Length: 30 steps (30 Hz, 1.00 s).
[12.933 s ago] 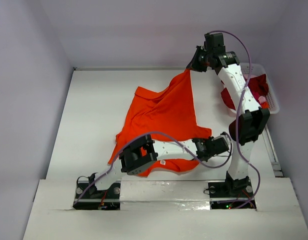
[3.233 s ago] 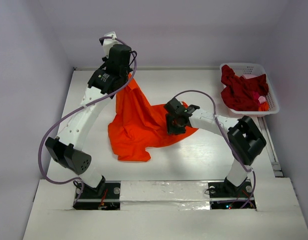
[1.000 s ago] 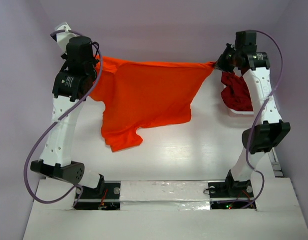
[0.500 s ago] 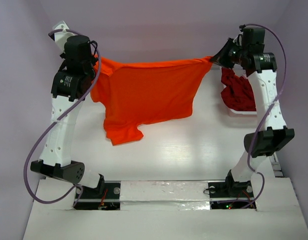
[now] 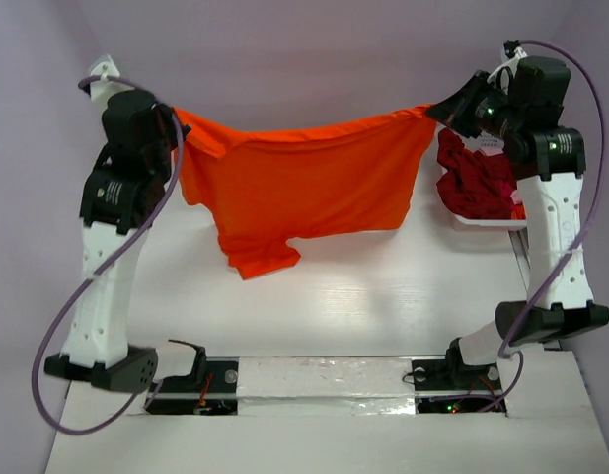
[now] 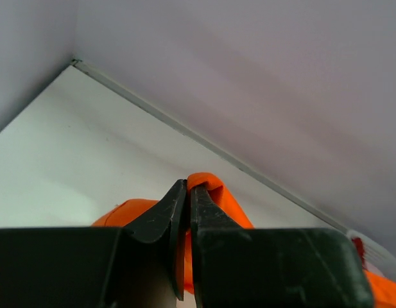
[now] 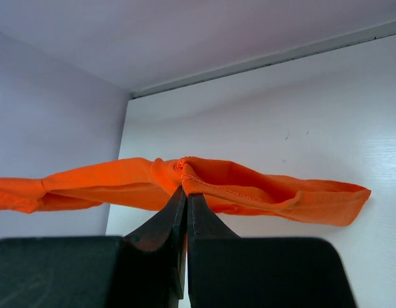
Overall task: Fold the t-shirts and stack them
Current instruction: Flatten the tshirt out
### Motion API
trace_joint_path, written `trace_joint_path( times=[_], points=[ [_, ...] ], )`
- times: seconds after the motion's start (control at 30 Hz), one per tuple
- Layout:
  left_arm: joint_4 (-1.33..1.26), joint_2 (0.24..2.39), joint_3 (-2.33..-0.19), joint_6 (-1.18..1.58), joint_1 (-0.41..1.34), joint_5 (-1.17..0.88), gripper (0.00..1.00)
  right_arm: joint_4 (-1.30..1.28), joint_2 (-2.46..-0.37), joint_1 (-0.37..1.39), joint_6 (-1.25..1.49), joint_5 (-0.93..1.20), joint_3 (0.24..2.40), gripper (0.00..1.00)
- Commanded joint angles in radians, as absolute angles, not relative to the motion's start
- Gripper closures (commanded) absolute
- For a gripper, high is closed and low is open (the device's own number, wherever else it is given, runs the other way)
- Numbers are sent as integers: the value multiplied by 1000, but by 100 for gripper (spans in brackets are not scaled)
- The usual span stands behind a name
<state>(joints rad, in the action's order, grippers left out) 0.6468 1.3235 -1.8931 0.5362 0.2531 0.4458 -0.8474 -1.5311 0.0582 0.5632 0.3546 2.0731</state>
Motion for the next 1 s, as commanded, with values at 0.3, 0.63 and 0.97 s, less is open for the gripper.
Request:
trace_joint_path(
  times=[0.3, 0.63, 0.97],
  points=[
    [512, 858, -1548, 630, 244, 235, 100, -664, -1030, 49, 565, 350, 1608, 100],
    [542, 561, -1534, 657, 244, -98, 100, -739, -527, 49, 560, 301, 1444, 100],
    [488, 426, -1485, 690, 244, -104, 100, -729, -380, 49, 569, 281, 1405, 100]
  ],
)
